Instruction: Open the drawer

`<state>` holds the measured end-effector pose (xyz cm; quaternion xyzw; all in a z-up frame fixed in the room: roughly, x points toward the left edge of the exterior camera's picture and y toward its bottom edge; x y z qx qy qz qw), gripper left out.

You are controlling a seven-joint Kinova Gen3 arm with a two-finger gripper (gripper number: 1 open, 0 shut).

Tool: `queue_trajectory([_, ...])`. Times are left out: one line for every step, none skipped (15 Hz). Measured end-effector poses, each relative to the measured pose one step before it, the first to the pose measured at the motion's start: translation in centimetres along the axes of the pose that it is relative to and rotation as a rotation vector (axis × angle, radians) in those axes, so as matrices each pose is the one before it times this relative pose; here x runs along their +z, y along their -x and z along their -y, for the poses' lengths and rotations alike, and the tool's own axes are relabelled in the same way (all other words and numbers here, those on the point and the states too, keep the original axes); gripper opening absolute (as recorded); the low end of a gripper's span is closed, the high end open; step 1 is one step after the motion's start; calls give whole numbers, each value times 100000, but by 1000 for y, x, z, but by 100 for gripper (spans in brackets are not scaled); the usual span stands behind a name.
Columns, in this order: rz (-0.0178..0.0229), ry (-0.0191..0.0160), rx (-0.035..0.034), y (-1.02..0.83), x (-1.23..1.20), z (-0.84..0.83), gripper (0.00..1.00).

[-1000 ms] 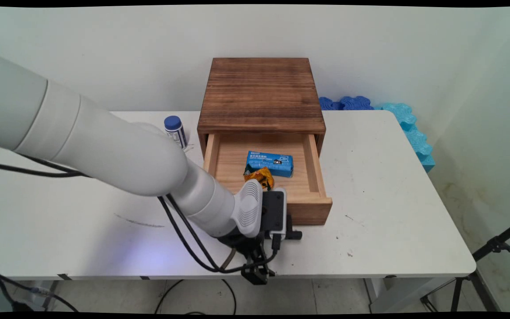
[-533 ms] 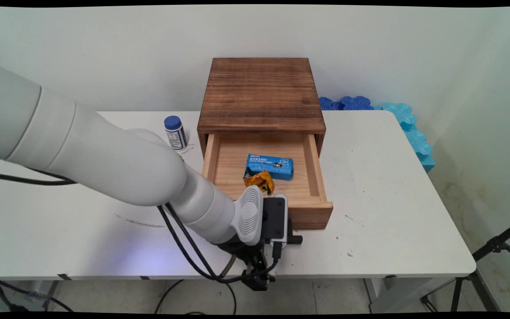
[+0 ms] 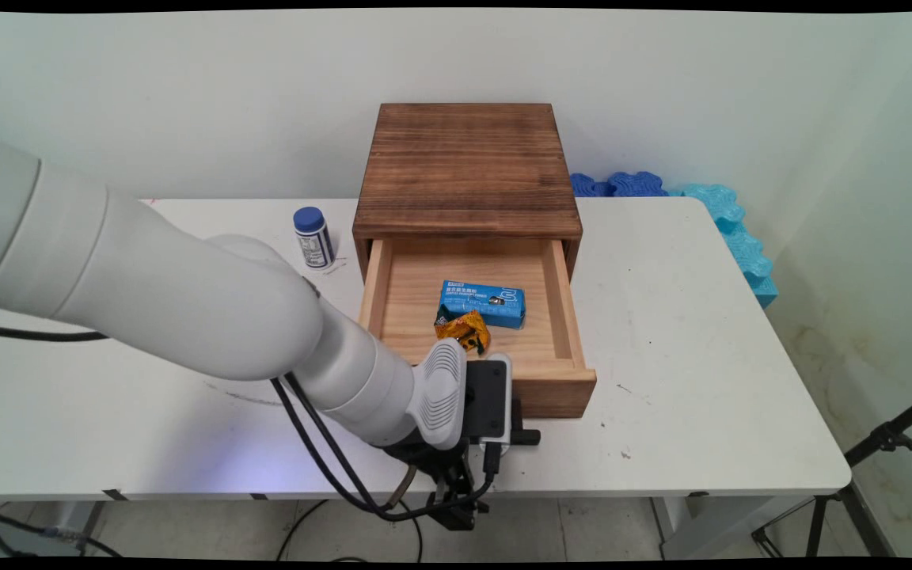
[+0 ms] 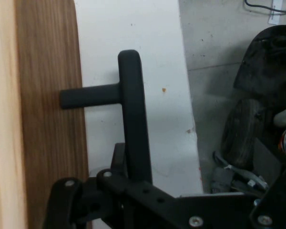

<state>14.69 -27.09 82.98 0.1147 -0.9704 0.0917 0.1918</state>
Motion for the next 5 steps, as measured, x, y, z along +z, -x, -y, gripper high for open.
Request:
queue_trajectory([7, 342, -423, -8, -148, -189, 100])
queue_trajectory([-115, 205, -224, -8, -134, -156, 100])
queue_trajectory([-185, 116, -131, -21, -159, -142, 100])
queue_trajectory([-116, -1, -64, 5, -122, -86, 100])
queue_trajectory([-113, -19, 6, 3, -84, -51, 100])
